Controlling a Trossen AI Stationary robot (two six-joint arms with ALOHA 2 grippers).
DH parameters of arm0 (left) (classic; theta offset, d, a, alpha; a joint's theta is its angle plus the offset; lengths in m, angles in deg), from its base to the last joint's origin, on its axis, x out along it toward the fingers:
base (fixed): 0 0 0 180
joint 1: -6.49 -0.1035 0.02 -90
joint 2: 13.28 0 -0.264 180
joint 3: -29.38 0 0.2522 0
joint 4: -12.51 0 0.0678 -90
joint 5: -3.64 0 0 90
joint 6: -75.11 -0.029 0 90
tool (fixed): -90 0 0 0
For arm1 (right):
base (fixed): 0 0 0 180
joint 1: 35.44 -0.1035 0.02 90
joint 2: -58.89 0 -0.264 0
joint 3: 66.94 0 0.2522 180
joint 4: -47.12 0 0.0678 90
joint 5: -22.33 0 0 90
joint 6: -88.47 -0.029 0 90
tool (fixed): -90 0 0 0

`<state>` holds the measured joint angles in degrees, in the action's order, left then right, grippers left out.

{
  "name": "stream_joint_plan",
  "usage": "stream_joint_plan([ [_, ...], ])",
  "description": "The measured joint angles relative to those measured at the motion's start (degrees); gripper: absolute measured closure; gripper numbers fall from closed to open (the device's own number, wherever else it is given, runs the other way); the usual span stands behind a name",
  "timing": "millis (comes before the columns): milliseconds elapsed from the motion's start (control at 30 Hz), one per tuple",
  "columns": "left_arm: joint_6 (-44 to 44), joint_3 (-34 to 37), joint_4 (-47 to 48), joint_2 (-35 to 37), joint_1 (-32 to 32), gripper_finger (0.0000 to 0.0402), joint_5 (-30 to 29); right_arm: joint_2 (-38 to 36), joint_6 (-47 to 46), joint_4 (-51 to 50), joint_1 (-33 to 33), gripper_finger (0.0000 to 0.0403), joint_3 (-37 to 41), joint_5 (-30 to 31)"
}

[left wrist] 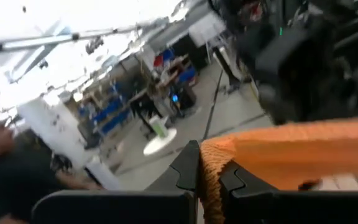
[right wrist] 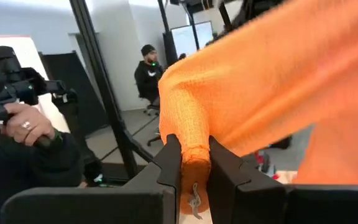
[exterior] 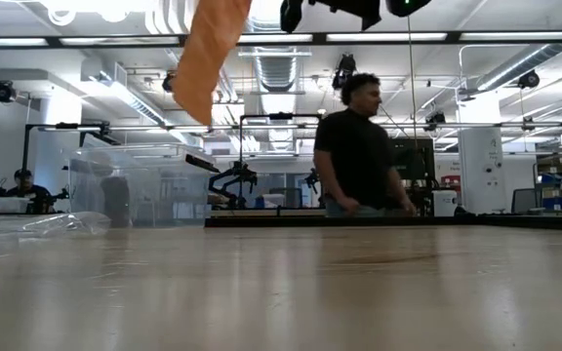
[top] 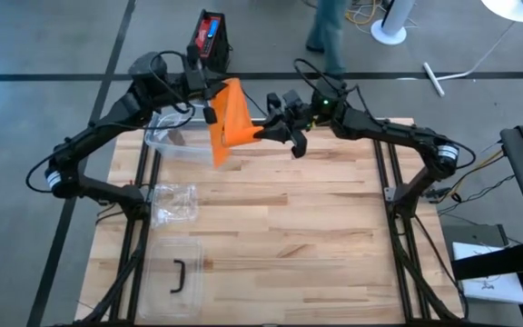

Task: Roll bandage
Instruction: Roll the orange bandage

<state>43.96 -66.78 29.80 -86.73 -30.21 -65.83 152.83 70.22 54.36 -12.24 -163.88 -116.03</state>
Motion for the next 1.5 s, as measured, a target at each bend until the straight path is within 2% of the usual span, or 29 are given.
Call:
stream_joint_plan([
  [267, 0.2, 1.2, 6.1, 1.3, -0.1, 0.0401, -0.5, -5.3, 12.5, -9.5, 0.0, 0.0364, 0.0, 7.1],
  [467, 0.5, 1.5, 8.5, 1.4, 0.0, 0.0401, -0.4, -7.0, 15.0, -9.8, 0.1, 0.0364, -0.1, 8.2],
  [733, 1.8, 1.6, 14.5, 2.2, 0.0, 0.0401, 0.1, -7.6, 21.5, -11.1, 0.1, 0.0364, -0.1, 15.0],
  [933, 0.4, 1.6, 19.5, 3.5, 0.0, 0.0393, 5.3, -7.6, 24.0, -8.0, 0.2, 0.0364, -0.1, 19.0],
  [1167, -1.5, 1.7, 22.3, 5.9, 0.3, 0.0334, 5.5, -7.7, 24.5, -8.1, 0.4, 0.0364, -0.1, 24.4],
  [1500, 0.7, 1.7, 20.6, 10.4, 0.3, 0.0210, 6.2, -7.6, 26.3, -8.7, 0.4, 0.0364, -0.2, 24.6],
])
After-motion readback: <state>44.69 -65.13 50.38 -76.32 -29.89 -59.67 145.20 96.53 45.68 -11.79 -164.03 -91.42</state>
